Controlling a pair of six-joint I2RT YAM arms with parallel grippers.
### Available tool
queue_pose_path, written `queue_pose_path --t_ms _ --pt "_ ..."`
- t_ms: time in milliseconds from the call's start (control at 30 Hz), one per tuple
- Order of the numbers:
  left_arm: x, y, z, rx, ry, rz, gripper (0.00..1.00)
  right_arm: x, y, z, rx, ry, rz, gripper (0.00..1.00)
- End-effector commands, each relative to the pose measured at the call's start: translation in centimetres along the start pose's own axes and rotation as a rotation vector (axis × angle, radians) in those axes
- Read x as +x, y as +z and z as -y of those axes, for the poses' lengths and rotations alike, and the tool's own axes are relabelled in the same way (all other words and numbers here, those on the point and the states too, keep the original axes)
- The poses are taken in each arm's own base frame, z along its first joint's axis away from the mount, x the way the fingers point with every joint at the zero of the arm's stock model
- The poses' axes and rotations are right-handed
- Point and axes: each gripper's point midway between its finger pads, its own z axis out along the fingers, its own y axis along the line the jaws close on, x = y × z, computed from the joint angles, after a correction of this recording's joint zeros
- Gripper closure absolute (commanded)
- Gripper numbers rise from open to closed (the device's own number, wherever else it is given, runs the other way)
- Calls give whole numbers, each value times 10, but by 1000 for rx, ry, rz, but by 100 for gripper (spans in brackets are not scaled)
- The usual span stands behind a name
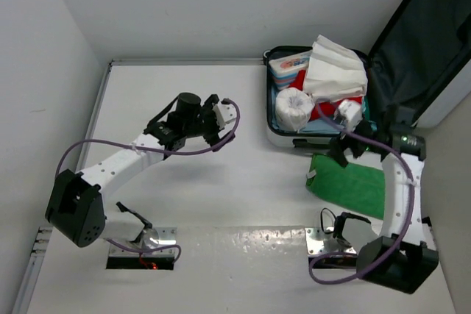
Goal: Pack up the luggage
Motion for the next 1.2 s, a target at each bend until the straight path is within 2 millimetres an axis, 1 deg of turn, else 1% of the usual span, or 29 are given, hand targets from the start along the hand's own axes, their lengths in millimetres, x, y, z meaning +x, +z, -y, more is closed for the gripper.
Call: queue_pose_path --t_ms 0,33,67,100,133,167,200,233,267,367,400,433,500,533,633,667,733,767,833,867,900,933,967,1000,1033,1067,1100,1133,1167 --pt "-16 -3 -16 -33 -51 41 3 63 22 -71 -264 -163 -105 6" --pt "-22 -3 -16 -27 -55 56 3 69 28 -77 -275 -213 -150 6" --pt "-21 -4 -17 -27 -68 58 3 84 36 -86 -296 -202 -183 6" --pt "-21 -4 -17 -27 -68 58 3 100 37 -84 -268 -167 -267 6" --pt "-21 -4 -17 -27 -68 58 3 100 49 -89 -286 -205 -278 6" --pt "-20 -6 -16 -27 -68 58 3 119 57 -91 -274 -181 -335 5" --pt "-20 -6 -16 -27 -68 58 3 122 66 -84 -225 -190 -360 3" --pt "-23 -8 -16 -31 -65 65 3 126 75 -91 -245 -208 -385 2" --pt "-19 -9 -18 -34 -73 54 3 139 82 -95 -218 -179 -421 2" --pt "-19 -16 -25 -65 -74 50 3 146 101 -90 -144 -182 -466 1" --pt "-17 -17 -23 -61 -78 42 3 148 104 -85 -115 -193 -488 1" --pt "-16 -18 -22 -60 -78 41 3 157 108 -89 -125 -168 -529 1" --pt "-13 -22 -26 -77 -84 33 3 152 113 -86 -107 -169 -544 1" --pt "-12 -23 -29 -85 -87 30 3 159 114 -88 -121 -152 -576 1" --pt "-15 -26 -30 -89 -75 37 3 172 115 -87 -122 -131 -657 9" --pt "-13 -27 -33 -98 -68 34 3 180 115 -89 -139 -135 -693 18" --pt "-12 -27 -35 -107 -68 29 3 189 112 -90 -152 -142 -726 28" --pt "-12 -27 -35 -107 -56 28 3 194 110 -92 -166 -142 -745 39" --pt "-12 -27 -36 -107 -47 28 3 197 108 -97 -193 -159 -748 52" --pt "-10 -29 -39 -115 -50 25 3 196 104 -103 -228 -161 -741 59" --pt "-10 -29 -39 -115 -50 25 3 188 105 -108 -256 -181 -707 72" --pt "-10 -29 -39 -115 -50 25 3 173 107 -106 -246 -197 -660 79" --pt "-7 -26 -38 -111 -54 18 3 168 102 -121 -321 -202 -642 86" --pt "-7 -26 -38 -111 -54 18 3 151 104 -127 -330 -226 -586 100" --pt "-8 -26 -37 -103 -54 22 3 129 107 -134 -354 -238 -512 100" --pt "-10 -26 -38 -107 -50 30 3 114 101 -139 -393 -246 -492 100" --pt "-7 -23 -38 -103 -54 23 3 85 103 -140 -396 -245 -416 100" --pt "-8 -23 -36 -95 -53 27 3 67 104 -155 -461 -250 -361 100" --pt "-8 -23 -36 -95 -53 27 3 44 100 -157 -483 -255 -324 100"
